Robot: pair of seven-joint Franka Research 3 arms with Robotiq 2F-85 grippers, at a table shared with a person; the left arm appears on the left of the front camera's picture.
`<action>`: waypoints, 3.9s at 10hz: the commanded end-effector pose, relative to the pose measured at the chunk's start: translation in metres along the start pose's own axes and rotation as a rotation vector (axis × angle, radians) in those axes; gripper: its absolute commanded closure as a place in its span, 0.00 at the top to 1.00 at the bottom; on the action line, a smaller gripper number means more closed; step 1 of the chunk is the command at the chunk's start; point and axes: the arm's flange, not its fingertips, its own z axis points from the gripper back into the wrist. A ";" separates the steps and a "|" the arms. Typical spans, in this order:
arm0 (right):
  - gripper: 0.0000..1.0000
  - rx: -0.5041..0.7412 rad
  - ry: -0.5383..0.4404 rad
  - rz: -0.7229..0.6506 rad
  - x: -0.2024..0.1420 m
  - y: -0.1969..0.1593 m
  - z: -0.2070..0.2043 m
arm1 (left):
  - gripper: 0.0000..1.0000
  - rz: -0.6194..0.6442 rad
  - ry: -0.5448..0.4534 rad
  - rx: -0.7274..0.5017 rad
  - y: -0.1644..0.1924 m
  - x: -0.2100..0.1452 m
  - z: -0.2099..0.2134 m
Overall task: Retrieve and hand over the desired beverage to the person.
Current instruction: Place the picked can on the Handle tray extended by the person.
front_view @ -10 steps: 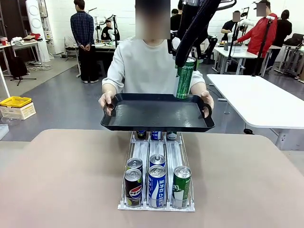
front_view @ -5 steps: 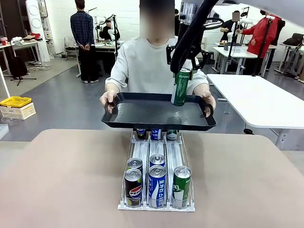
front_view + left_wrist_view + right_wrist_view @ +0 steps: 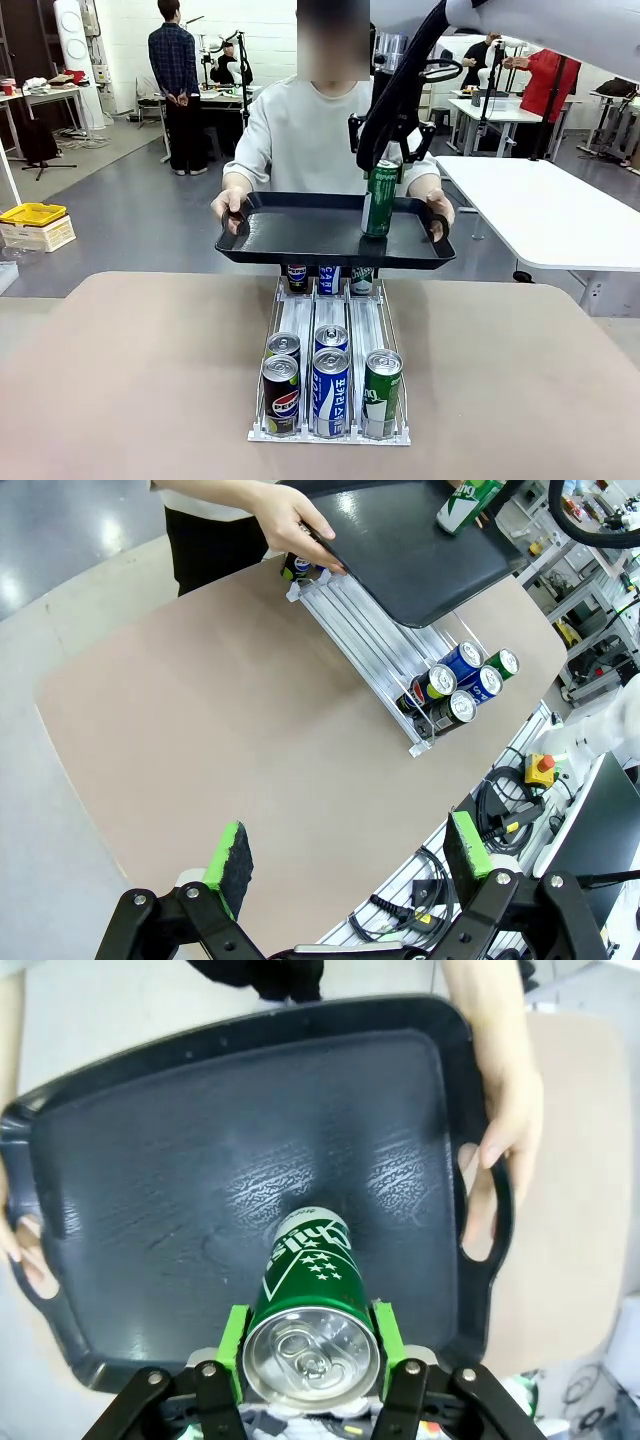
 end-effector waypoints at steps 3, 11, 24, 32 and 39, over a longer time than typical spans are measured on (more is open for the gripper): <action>0.58 -0.049 0.022 0.041 0.005 0.009 0.001 | 1.00 -0.011 -0.001 -0.011 0.001 -0.001 0.002; 0.99 -0.040 0.039 0.051 0.006 0.013 -0.002 | 1.00 -0.011 -0.001 -0.011 0.001 -0.001 0.002; 1.00 0.024 -0.001 0.115 -0.175 -0.073 0.006 | 1.00 -0.011 -0.001 -0.011 0.001 -0.001 0.002; 1.00 -0.032 -0.004 0.111 -0.172 -0.056 0.022 | 1.00 -0.011 -0.001 -0.011 0.001 -0.001 0.002; 1.00 0.601 -0.126 0.438 -0.202 -0.239 0.100 | 1.00 -0.011 -0.001 -0.011 0.001 -0.001 0.002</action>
